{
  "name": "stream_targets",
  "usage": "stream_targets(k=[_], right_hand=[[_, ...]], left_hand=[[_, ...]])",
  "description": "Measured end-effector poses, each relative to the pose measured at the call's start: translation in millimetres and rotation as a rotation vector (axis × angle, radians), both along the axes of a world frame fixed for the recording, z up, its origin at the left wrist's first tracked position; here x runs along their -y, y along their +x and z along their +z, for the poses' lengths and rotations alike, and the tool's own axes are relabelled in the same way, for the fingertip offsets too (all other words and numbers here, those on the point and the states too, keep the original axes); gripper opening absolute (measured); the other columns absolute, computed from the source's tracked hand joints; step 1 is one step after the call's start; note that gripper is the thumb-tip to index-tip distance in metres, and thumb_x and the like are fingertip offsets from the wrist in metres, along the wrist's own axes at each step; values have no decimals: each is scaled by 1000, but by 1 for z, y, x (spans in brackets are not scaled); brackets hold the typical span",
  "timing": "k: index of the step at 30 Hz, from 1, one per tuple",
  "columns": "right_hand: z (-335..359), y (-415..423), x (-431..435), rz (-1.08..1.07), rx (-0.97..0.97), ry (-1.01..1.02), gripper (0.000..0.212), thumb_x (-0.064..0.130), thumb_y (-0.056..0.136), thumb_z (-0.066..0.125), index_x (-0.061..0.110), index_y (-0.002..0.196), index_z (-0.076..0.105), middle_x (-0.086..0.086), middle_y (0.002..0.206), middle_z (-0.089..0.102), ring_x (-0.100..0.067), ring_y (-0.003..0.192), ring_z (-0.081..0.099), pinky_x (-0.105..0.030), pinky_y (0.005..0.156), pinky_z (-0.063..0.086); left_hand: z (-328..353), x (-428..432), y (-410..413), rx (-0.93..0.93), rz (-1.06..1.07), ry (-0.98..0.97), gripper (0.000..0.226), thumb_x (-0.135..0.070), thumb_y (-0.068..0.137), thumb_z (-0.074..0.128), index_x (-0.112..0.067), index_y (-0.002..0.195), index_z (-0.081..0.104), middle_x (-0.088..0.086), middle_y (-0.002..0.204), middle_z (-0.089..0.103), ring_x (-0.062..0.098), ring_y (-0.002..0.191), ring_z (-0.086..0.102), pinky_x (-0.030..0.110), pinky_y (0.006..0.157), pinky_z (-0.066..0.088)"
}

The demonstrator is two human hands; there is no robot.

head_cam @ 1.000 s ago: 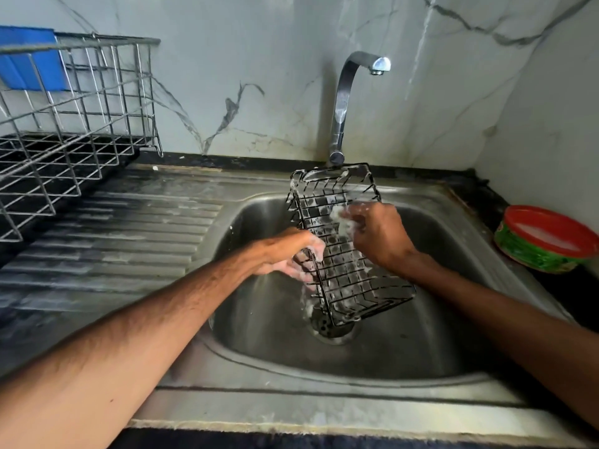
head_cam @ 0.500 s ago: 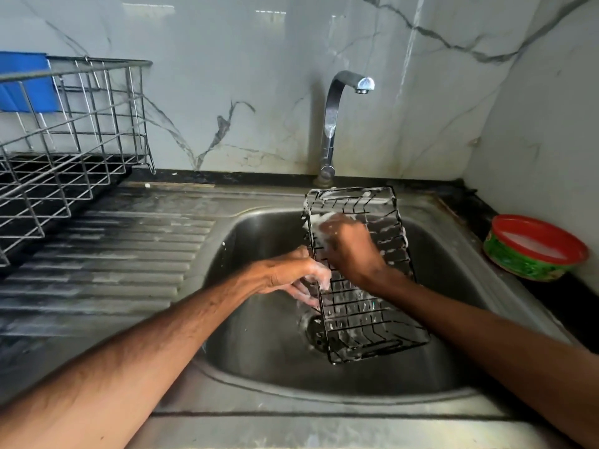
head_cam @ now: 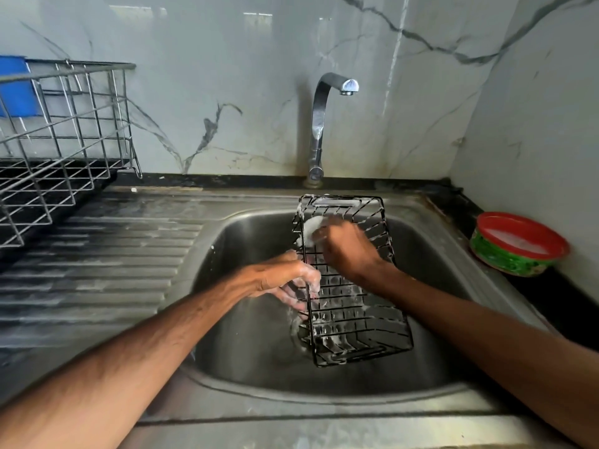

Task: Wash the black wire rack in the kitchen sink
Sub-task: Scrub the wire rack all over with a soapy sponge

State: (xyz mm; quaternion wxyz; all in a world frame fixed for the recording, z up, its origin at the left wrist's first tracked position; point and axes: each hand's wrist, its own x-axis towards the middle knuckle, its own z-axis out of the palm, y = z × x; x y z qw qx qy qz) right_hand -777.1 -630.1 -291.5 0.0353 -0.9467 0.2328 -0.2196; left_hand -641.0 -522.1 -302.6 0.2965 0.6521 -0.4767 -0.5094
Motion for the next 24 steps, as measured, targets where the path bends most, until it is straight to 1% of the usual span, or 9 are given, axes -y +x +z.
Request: stream_targets(k=[3, 5, 7, 10, 15, 18, 20, 22, 24], right_hand=[[-9, 6, -4, 145, -124, -58, 16, 7, 98, 50, 8, 101, 66, -8, 104, 61, -18, 82, 60, -34, 73, 54], [-3, 2, 6, 107, -113, -41, 18, 10, 100, 46, 10, 107, 63, -4, 105, 62, -16, 85, 64, -33, 76, 58], [5, -5, 18, 2, -64, 2, 16, 14, 102, 45, 13, 109, 60, -1, 98, 63, -12, 79, 64, -32, 73, 59], [6, -15, 11, -26, -84, -20, 18, 16, 104, 43, 10, 106, 60, -4, 93, 62, -12, 72, 61, -24, 61, 50], [-22, -6, -14, 196, -356, -48, 20, 10, 103, 42, 5, 108, 60, -7, 98, 61, -15, 71, 59, -21, 57, 43], [-10, -7, 1, 84, -252, -31, 21, 17, 104, 41, 11, 109, 61, -2, 90, 62, -10, 68, 59, -15, 53, 37], [1, -13, 11, -56, -170, -13, 18, 19, 102, 51, 13, 119, 54, 2, 79, 55, -11, 61, 54, -18, 50, 34], [1, -18, 18, -140, -146, -85, 45, 11, 93, 65, 14, 132, 42, -1, 79, 55, -18, 60, 53, -26, 52, 40], [-4, -19, 18, -162, -117, -91, 59, 0, 86, 69, 12, 137, 42, -8, 89, 62, -25, 66, 59, -36, 58, 52]], left_hand=[[1, -1, 1, -18, -7, 39, 21, -29, 55, 76, -15, 70, 70, 16, 103, 65, 30, 87, 70, 29, 74, 61], [-1, 1, 2, -3, 6, 20, 36, -28, 54, 77, -13, 84, 66, 22, 112, 60, 31, 90, 66, 29, 72, 61], [0, 1, 0, -2, 23, -3, 44, -23, 60, 75, -15, 100, 57, 22, 122, 58, 26, 94, 64, 30, 70, 61], [4, -2, -1, -7, 25, -17, 50, -20, 64, 70, -8, 110, 55, 14, 120, 56, 20, 93, 62, 29, 67, 61], [3, -4, 10, 46, 75, -37, 38, -23, 62, 72, -3, 94, 61, 19, 126, 57, 28, 89, 70, 31, 71, 61], [2, -2, 11, 16, 74, -19, 28, -19, 70, 71, -4, 92, 64, 17, 120, 63, 23, 88, 69, 31, 70, 61], [6, -5, 5, -12, 32, -3, 22, -19, 70, 68, -7, 88, 64, 14, 114, 65, 20, 87, 66, 27, 65, 59], [7, -5, 1, -8, 0, -1, 34, -22, 66, 66, -5, 95, 63, 9, 110, 62, 18, 85, 64, 23, 61, 57], [4, -3, 1, 27, 6, -11, 38, -22, 68, 69, -5, 101, 61, 12, 113, 59, 18, 84, 63, 26, 65, 60]])
